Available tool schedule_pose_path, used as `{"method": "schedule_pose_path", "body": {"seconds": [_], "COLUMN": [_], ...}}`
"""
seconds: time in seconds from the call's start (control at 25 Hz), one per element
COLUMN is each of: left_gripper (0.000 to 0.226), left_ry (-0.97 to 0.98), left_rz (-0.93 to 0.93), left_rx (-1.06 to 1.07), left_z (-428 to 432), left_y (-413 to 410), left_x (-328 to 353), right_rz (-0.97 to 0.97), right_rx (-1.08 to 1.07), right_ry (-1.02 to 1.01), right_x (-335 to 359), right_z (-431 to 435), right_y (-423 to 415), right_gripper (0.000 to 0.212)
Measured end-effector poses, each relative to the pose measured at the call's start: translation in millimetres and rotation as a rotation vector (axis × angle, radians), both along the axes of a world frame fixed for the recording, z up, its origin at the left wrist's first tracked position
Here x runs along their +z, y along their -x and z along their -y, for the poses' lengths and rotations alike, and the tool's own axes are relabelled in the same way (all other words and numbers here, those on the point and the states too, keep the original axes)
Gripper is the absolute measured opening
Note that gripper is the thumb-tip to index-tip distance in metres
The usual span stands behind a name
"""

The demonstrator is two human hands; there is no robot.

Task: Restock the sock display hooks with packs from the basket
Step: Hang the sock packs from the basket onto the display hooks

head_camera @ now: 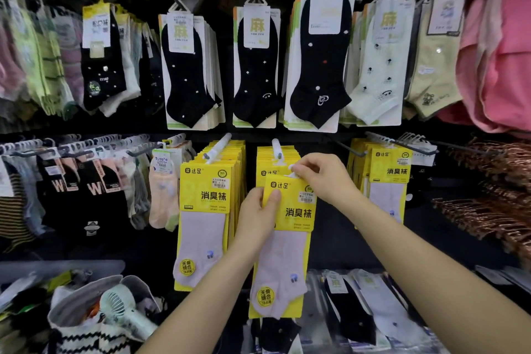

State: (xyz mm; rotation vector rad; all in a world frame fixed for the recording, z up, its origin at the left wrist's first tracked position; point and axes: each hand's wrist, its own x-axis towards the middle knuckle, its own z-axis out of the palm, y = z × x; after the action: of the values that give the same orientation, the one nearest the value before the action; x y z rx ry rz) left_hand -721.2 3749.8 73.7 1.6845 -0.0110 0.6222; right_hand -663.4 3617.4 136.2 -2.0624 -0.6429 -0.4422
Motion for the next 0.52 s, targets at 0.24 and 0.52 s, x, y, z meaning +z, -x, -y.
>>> {"method": "schedule_pose_path", "body": {"seconds": [0.24,0.52], "left_gripper": [0.010,0.021], "left_ry": [0.024,0.042], "left_rz": [0.047,0.022], "left_rx": [0.105,0.221], "left_z": [-3.3,-15.3], "left_y": [-19.0,-27.2], "left_x": [8.6,-7.2], "right_rz": [0.014,-0.009], "right_rx": [-0.135,-0.149], "right_ry": [0.041,-0.044], "right_x": [18.8,15.1], "right_z": [-17.8,-34.1], "right_y": [-21.2,-30.7], "right_gripper": [0.017,0.011]}}
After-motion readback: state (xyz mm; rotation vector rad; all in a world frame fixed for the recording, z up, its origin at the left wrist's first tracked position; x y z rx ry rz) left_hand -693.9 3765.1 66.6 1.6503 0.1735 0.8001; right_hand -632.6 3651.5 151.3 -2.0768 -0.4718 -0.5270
